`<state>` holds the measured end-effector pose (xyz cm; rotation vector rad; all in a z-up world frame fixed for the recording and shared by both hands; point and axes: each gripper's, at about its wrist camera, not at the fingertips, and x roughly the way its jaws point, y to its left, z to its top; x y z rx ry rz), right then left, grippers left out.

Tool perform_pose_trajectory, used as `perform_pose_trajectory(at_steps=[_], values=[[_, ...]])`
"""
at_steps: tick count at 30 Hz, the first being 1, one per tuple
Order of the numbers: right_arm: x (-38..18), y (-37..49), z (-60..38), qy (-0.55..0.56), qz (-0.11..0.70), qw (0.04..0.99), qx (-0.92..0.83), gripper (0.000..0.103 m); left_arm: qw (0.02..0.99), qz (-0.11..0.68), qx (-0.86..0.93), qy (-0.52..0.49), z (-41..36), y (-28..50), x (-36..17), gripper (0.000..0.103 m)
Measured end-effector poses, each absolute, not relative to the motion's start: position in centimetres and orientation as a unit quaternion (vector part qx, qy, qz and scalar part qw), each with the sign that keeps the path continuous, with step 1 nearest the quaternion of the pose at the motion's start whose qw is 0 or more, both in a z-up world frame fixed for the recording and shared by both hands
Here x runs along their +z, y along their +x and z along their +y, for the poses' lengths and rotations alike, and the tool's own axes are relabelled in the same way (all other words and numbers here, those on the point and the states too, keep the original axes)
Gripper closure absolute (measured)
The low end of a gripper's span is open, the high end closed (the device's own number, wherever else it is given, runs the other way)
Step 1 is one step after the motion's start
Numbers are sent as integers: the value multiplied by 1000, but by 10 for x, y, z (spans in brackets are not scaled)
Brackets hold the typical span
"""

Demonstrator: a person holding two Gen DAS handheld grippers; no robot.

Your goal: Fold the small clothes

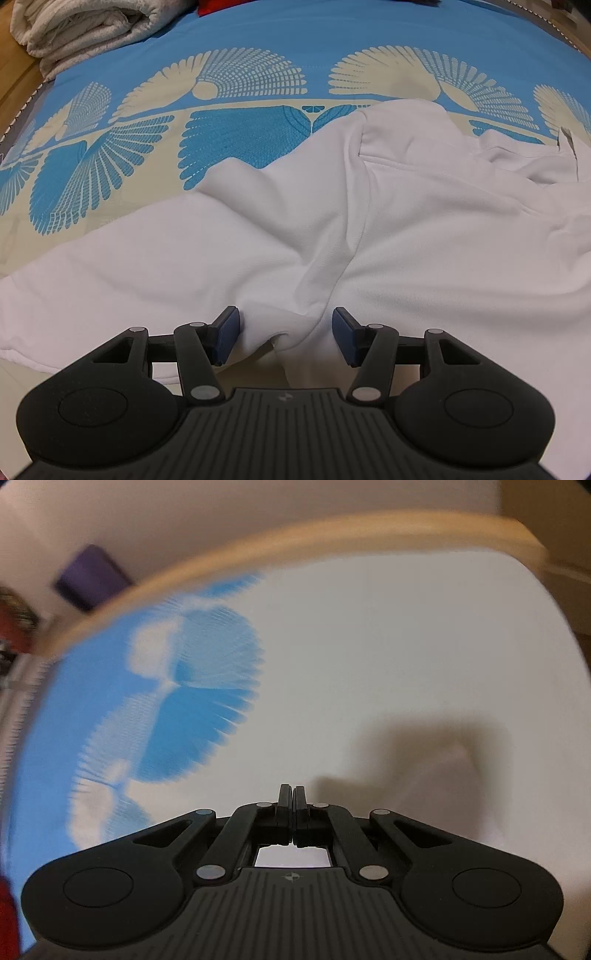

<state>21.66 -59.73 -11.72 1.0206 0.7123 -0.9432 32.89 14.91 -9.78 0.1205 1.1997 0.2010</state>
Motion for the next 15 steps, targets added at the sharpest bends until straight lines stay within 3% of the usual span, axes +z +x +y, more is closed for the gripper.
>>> perform_pose_trajectory(at_steps=[4,5,6,7,15], values=[[-102,198,-588,492,350,705,-372,101,818,566,89,51,153,330,-98,42],[-99,191,-582,491,361,698,-375,85,817,567,89,48,154,331,-98,42],[-100,185,-578,489,371,689,-385,54,818,567,90,46,154,332,-97,42],[-104,180,-577,491,377,678,-396,43,818,566,90,45,154,332,-96,42],[-156,165,-584,536,404,582,-458,44,818,568,83,48,154,332,-96,42]])
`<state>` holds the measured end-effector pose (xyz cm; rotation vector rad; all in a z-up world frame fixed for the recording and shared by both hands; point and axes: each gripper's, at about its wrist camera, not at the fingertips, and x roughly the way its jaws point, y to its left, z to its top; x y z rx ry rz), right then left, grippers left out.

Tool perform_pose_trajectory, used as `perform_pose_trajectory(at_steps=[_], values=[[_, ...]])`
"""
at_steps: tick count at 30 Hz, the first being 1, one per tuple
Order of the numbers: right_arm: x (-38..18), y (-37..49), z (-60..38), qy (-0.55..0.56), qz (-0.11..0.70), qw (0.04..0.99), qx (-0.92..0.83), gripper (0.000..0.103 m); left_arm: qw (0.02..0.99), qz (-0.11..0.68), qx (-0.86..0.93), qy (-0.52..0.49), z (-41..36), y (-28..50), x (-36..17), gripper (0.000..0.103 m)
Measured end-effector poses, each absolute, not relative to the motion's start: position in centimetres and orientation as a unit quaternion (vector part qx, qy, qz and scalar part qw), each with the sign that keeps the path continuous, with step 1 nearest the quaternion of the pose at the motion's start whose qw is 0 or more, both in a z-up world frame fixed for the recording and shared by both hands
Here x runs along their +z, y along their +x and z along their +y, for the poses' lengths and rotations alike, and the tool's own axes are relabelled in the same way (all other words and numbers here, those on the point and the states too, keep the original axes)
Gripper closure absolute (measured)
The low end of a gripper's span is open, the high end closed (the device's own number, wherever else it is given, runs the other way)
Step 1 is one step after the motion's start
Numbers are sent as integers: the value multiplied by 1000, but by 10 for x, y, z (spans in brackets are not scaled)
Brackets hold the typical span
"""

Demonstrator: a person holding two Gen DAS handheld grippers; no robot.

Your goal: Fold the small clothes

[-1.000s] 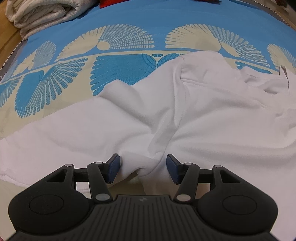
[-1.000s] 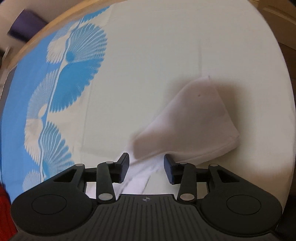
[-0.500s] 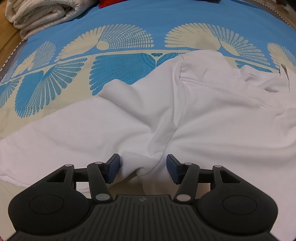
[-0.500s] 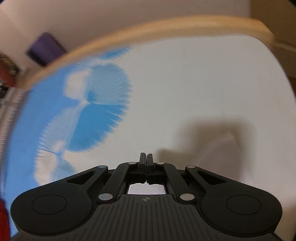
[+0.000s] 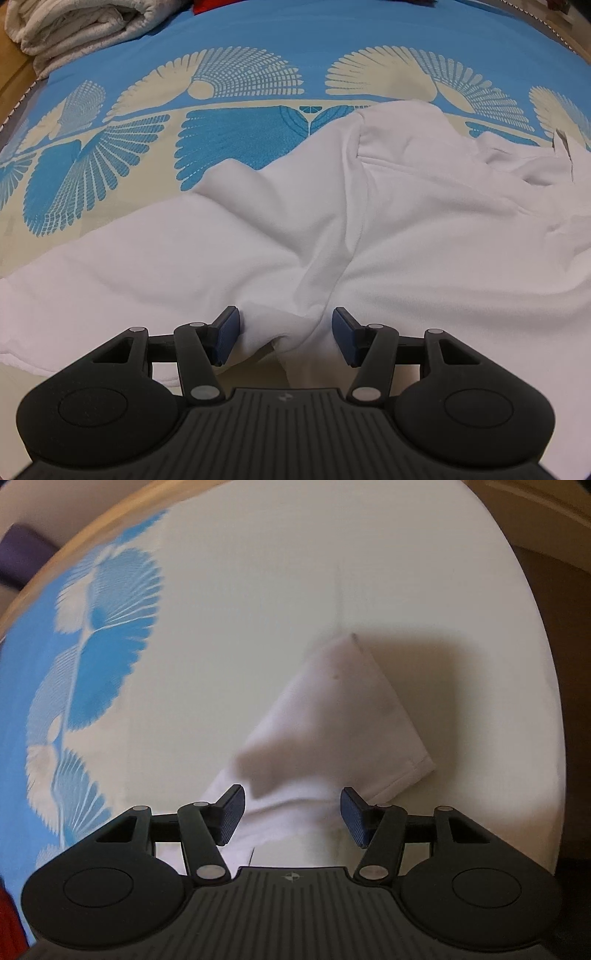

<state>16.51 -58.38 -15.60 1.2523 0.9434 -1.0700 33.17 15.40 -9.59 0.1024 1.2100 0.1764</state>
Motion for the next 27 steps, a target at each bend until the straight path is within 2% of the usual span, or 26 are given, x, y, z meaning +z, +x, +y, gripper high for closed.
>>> perform_pose_trajectory(at_steps=[2,3,4,5,6,14,15,16,17,18,22,27], values=[[-161,169,-582,535,395,578,-473,43,817,568,82,48,154,332,-96,42],[-161,172,-581,529,393,578,-480,58,817,568,81,48,154,332,-96,42],[-160,177,-580,518,391,583,-489,77,817,569,81,50,154,332,-97,42],[-158,179,-580,513,383,593,-488,102,817,569,80,51,154,333,-97,42],[-158,180,-579,519,373,599,-482,103,817,569,79,51,154,333,-97,42],[-125,180,-570,501,358,650,-446,103,816,571,71,50,156,334,-99,42],[-117,176,-561,503,361,653,-436,99,816,572,71,49,156,335,-99,42],[-114,174,-556,499,363,656,-434,92,816,571,71,50,156,335,-99,42],[-112,171,-551,498,360,657,-435,67,816,571,70,52,155,334,-99,42],[-116,166,-550,505,360,644,-449,47,817,570,69,54,155,334,-99,42],[-137,163,-553,528,378,594,-474,49,817,570,68,55,155,334,-99,42],[-153,173,-561,539,354,577,-501,47,816,570,69,56,154,335,-99,42]])
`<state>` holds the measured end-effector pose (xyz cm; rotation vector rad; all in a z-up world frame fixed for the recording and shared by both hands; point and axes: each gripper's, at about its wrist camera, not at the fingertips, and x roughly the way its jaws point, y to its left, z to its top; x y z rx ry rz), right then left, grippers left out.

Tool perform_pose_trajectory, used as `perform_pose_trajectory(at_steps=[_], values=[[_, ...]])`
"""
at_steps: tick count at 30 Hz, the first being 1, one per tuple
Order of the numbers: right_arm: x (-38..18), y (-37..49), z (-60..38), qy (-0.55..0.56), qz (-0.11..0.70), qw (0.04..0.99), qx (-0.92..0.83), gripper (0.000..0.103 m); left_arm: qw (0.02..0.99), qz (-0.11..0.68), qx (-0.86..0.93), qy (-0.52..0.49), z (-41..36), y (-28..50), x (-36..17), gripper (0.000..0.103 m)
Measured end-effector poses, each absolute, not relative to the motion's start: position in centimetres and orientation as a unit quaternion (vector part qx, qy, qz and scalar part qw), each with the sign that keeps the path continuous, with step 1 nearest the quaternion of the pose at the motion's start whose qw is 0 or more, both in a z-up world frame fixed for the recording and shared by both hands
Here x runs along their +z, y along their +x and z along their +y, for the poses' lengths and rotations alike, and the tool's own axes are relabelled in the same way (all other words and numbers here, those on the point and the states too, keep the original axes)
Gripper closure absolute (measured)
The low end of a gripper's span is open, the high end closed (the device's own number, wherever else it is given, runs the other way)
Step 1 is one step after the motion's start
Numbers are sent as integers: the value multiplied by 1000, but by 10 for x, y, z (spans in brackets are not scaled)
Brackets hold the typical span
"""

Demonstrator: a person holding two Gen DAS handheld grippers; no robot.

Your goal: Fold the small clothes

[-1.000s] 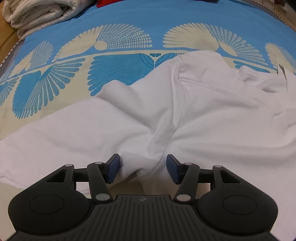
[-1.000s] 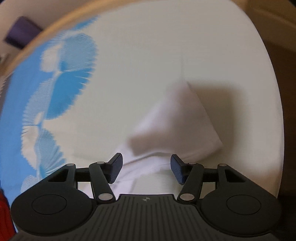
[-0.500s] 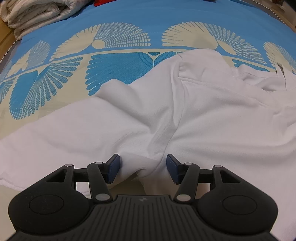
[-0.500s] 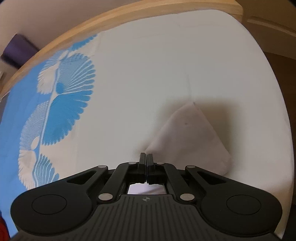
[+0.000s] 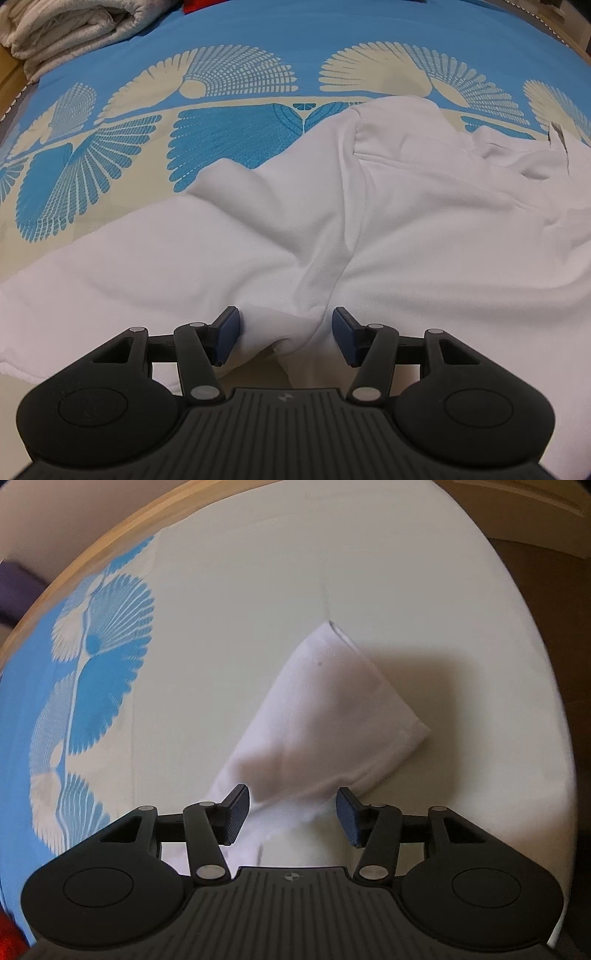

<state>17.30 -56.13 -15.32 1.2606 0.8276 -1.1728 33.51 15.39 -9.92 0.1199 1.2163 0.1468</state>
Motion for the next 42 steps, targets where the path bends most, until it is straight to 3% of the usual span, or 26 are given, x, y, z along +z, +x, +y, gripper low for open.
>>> perform_pose_trajectory(at_steps=[2,3,4,5,12,16,17,18,19,21,24,27,35,37,38,42], values=[[-160,179,-565,539,349,568,-514,47,817,570,68,58,153,335,-100,42],[-159,183,-567,531,342,574,-522,61,817,570,68,59,153,335,-100,42],[-158,185,-569,522,337,581,-525,85,817,569,68,59,153,335,-100,42],[-158,187,-573,520,328,591,-522,103,817,569,68,59,153,335,-100,42],[-131,211,-584,480,290,672,-484,103,818,568,67,62,152,335,-101,42],[-113,209,-579,517,332,690,-384,100,817,570,60,62,154,337,-100,42],[-98,215,-574,471,364,720,-357,95,817,571,59,61,155,337,-100,42],[-83,222,-570,408,394,756,-327,77,817,571,57,60,156,337,-99,42],[-70,226,-568,352,406,794,-286,49,817,571,55,62,156,336,-99,42],[-55,230,-566,244,439,843,-192,27,817,571,51,66,156,334,-98,42],[-61,218,-557,101,478,858,-159,31,816,572,50,62,158,332,-97,42],[-87,200,-554,89,515,842,-137,44,816,573,54,56,159,332,-96,42],[-142,195,-530,18,538,839,-79,46,818,569,59,65,156,329,-100,40],[-150,196,-521,-6,557,828,-61,74,817,570,61,60,157,330,-100,40],[-157,198,-519,-20,569,820,-48,98,816,571,61,58,157,331,-100,39],[-144,221,-509,-112,570,813,-26,99,814,574,62,56,158,333,-99,39]])
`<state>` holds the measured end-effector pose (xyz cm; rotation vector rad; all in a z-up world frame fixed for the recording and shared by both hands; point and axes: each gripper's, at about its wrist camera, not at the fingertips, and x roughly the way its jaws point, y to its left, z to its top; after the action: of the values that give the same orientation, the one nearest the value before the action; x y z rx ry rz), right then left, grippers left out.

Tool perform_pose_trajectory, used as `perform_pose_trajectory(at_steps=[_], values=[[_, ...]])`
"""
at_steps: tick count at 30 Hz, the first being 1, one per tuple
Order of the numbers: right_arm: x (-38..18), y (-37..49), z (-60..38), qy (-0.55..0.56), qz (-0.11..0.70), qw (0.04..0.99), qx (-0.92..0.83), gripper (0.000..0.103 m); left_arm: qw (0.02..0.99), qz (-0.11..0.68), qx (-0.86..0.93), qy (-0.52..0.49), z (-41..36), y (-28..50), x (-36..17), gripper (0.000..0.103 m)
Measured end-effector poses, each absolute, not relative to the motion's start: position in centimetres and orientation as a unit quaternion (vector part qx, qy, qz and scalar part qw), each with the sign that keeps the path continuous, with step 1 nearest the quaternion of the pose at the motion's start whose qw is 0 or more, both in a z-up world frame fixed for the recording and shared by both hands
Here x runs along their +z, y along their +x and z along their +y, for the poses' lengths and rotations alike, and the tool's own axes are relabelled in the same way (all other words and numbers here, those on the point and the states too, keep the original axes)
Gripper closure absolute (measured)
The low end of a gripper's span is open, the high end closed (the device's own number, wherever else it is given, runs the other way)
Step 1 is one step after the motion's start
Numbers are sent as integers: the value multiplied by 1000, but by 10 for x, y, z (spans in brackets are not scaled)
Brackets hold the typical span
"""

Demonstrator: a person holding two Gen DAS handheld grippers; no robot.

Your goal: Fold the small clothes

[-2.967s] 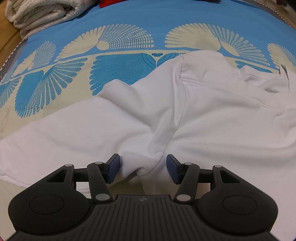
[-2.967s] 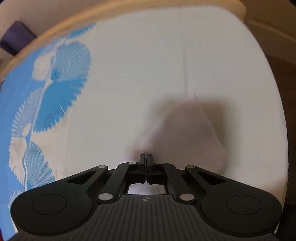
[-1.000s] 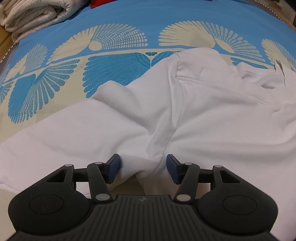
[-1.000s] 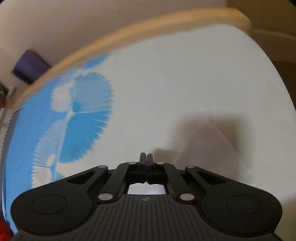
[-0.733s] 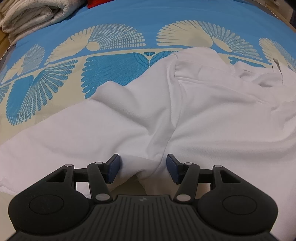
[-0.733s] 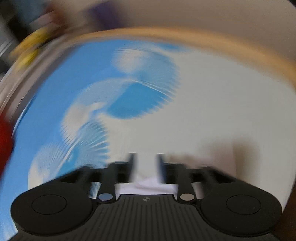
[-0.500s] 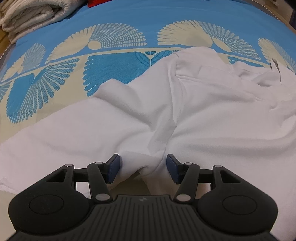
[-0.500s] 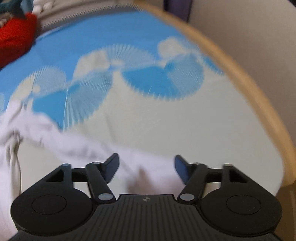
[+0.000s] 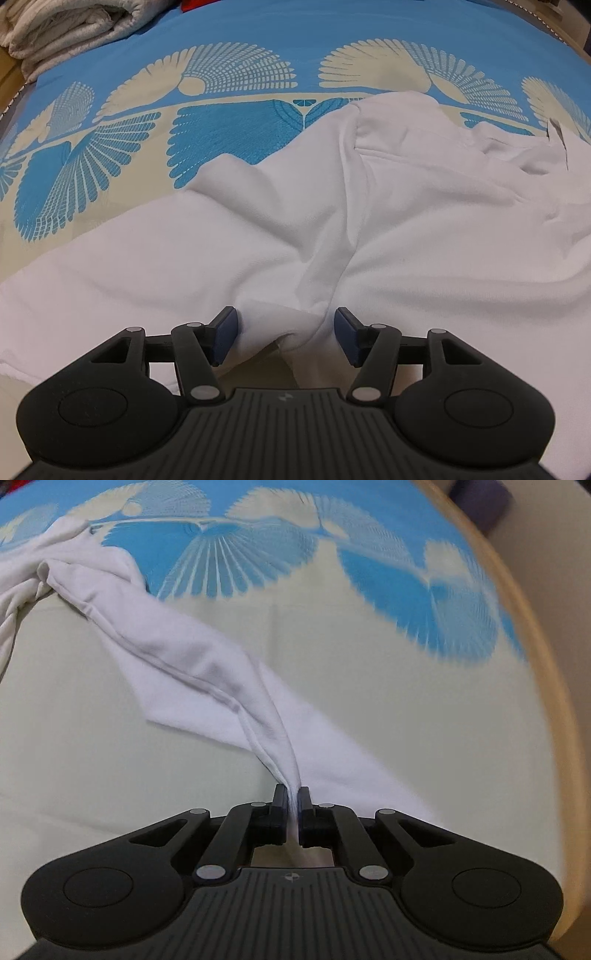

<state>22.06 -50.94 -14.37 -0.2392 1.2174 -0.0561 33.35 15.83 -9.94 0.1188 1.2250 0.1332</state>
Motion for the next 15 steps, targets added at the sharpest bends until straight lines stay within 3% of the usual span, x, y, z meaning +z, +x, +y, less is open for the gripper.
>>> perform_pose_trajectory(at_steps=[4,7,11,13,15], values=[[-60,257,-521,-188,477,857,-48,99,814,575,60,55,160,334,-99,38],[2,266,-518,-309,353,881,-62,99,814,576,60,52,161,333,-99,38],[2,269,-520,-440,256,855,-99,97,813,577,60,56,159,333,-99,37],[-39,279,-536,-421,369,823,-95,85,811,578,62,58,159,335,-99,37],[-98,287,-569,-336,542,760,-129,85,811,579,62,61,158,335,-99,37]])
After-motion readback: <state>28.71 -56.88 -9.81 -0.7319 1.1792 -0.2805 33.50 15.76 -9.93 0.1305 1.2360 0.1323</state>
